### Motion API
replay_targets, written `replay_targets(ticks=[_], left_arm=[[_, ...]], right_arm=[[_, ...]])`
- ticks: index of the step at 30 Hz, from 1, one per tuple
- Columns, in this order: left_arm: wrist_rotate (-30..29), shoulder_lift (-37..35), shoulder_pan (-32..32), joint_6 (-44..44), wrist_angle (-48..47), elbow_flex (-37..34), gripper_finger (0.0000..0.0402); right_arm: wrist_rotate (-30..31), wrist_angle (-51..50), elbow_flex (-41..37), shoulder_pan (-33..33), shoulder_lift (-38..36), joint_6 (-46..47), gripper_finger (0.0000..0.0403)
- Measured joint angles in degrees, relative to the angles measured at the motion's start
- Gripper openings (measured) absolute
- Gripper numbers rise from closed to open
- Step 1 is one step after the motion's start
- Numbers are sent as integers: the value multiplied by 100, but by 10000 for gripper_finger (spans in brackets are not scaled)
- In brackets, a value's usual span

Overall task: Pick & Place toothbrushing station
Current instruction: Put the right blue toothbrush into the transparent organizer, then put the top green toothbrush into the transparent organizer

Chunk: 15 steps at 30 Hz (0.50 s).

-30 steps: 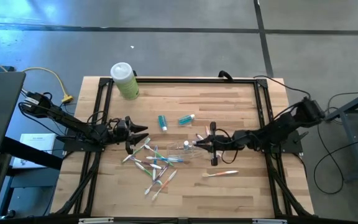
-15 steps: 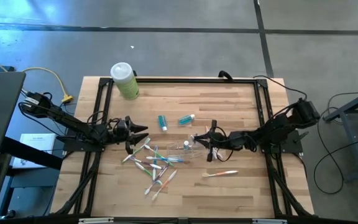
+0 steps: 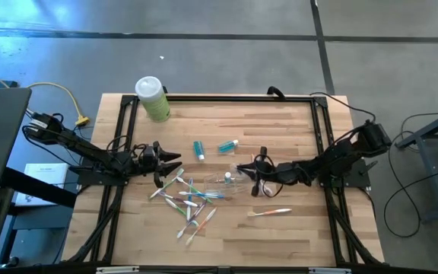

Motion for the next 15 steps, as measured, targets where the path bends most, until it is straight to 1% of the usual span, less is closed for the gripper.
replay_targets(ticks=[3, 8, 10, 12, 13, 15], left_arm=[[2, 0, 0, -6, 2, 1, 162], [30, 0, -25, -271, 6, 21, 162], [234, 0, -97, -243, -1, 102, 162], [546, 0, -173, -14, -117, 226, 162], [712, 2, -214, 118, -193, 333, 162], [828, -7, -299, 242, -483, 579, 162]], right_arm=[[4, 4, 0, 0, 0, -7, 50], [20, 5, 0, 4, 0, -167, 117], [35, -10, 0, 59, -32, -330, 141], [138, 15, 3, 139, -66, -485, 161], [270, 15, 4, 186, -69, -553, 169], [612, -41, 0, 290, -126, -708, 184]])
